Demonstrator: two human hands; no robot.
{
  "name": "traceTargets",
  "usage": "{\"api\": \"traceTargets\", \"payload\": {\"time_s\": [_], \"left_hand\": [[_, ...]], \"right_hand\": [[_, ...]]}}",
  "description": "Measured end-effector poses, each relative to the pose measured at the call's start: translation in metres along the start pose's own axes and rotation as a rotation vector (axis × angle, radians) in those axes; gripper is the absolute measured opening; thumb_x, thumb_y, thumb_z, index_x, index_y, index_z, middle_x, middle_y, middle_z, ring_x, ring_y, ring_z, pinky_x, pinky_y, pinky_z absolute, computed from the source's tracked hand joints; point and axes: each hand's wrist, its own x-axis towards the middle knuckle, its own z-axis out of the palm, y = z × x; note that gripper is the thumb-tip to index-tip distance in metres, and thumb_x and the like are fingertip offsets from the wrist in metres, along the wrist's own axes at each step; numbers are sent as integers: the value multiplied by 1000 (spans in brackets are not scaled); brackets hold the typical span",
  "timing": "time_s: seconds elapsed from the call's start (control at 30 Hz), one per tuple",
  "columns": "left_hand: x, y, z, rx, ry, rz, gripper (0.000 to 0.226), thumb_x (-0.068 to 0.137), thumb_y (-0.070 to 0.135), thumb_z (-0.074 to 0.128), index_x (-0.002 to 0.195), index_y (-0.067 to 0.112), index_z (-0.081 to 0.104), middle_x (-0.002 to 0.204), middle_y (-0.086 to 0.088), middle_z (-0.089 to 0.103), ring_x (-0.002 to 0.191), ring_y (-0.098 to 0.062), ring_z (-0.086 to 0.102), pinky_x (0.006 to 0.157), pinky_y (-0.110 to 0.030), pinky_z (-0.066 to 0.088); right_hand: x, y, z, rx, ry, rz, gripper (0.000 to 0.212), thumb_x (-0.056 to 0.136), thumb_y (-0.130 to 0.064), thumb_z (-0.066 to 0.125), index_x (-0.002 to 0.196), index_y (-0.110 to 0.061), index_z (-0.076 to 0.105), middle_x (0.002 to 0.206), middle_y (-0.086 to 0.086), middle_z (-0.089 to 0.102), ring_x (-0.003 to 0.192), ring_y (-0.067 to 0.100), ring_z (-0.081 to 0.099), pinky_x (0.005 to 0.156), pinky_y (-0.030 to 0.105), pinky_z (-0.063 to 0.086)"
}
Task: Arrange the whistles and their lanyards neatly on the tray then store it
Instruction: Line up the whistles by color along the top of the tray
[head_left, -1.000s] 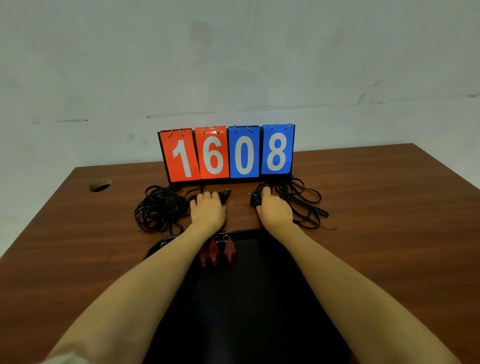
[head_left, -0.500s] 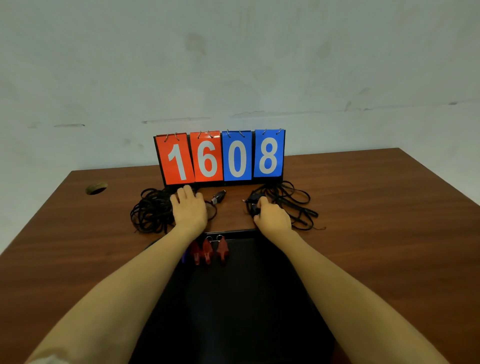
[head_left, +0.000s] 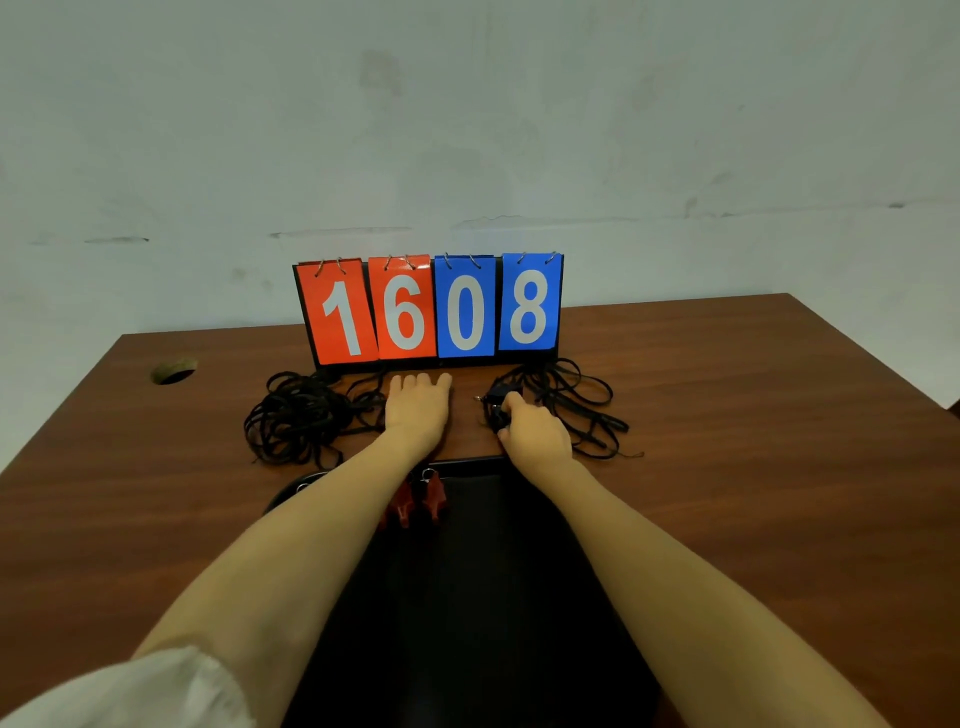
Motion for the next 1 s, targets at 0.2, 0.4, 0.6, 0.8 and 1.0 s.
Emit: {"api": "traceTargets", "payload": {"time_s": [0.2, 0.4, 0.6, 0.8, 1.0], "left_hand": [[-23, 3, -10, -191, 124, 4, 41, 95, 21, 46, 135, 17, 40, 126, -12, 53, 119, -30, 48, 107, -41, 30], [-61, -8, -38, -482, 125, 17, 37, 91, 15, 50, 128, 20, 50, 120, -11, 51, 106, -29, 54, 87, -40, 50], [-93, -10, -51, -581, 83, -42, 36, 90, 17, 58, 125, 20, 53, 122, -8, 50, 110, -26, 54, 90, -36, 50], [-125, 1, -52, -680, 103, -82, 37, 87, 13, 63, 123, 14, 54, 124, -7, 55, 107, -19, 57, 89, -31, 49], [-149, 11, -52, -614, 92, -25, 40, 89, 15, 61, 127, 17, 51, 125, -7, 54, 110, -21, 56, 90, -32, 48]], "right_hand": [[-4, -2, -8, 63, -45, 21, 35, 95, -16, 49, 130, -22, 49, 116, 12, 63, 102, 30, 61, 77, 37, 51], [-14, -6, -48, 133, 8, 2, 41, 93, -19, 46, 134, -20, 49, 135, 12, 51, 116, 31, 54, 93, 40, 49], [-38, -26, -91, 166, 7, -11, 33, 95, -20, 40, 121, -8, 55, 120, 13, 59, 97, 26, 55, 80, 34, 45], [-66, -27, -81, 329, 46, 86, 20, 94, -7, 45, 87, 2, 61, 88, 15, 59, 79, 26, 54, 70, 32, 46], [-99, -14, -57, 901, -116, 238, 32, 90, 2, 57, 122, 0, 56, 106, 18, 62, 66, 15, 60, 67, 26, 58]]}}
